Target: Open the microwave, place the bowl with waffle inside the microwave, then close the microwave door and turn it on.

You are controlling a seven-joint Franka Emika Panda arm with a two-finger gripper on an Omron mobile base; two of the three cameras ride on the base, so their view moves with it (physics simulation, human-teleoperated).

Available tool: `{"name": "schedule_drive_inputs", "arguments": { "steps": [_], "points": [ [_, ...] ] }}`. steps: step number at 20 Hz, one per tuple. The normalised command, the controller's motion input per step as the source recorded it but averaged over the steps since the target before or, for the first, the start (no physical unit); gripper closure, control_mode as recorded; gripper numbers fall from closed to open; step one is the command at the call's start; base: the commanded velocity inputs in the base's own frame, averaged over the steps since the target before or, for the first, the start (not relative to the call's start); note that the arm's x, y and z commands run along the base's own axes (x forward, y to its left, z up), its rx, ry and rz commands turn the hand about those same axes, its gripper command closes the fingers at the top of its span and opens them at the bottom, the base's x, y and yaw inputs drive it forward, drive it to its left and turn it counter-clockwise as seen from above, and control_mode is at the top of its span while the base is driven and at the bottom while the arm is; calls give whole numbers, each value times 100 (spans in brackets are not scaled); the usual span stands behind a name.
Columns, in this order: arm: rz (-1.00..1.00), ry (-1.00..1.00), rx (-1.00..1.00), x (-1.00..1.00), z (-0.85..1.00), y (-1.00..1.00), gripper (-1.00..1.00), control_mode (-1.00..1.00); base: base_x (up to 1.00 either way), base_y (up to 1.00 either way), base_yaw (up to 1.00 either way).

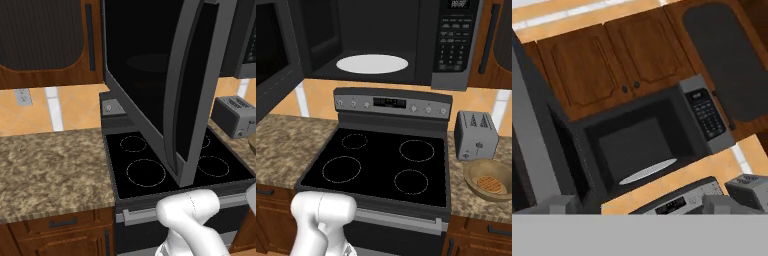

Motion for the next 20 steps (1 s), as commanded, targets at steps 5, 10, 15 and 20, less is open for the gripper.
{"name": "schedule_drive_inputs", "arguments": {
  "steps": [5, 10, 15, 20],
  "points": [
    [26, 0, 16, 100, -97, -100, -100, -100, 0, 0, 0],
    [27, 0, 18, 100, -90, -100, -100, -100, 0, 0, 0],
    [7, 3, 11, 100, -42, -66, -100, -100, 0, 0, 0],
    [-22, 17, 1, 100, -73, -62, -100, -100, 0, 0, 0]
  ]
}}
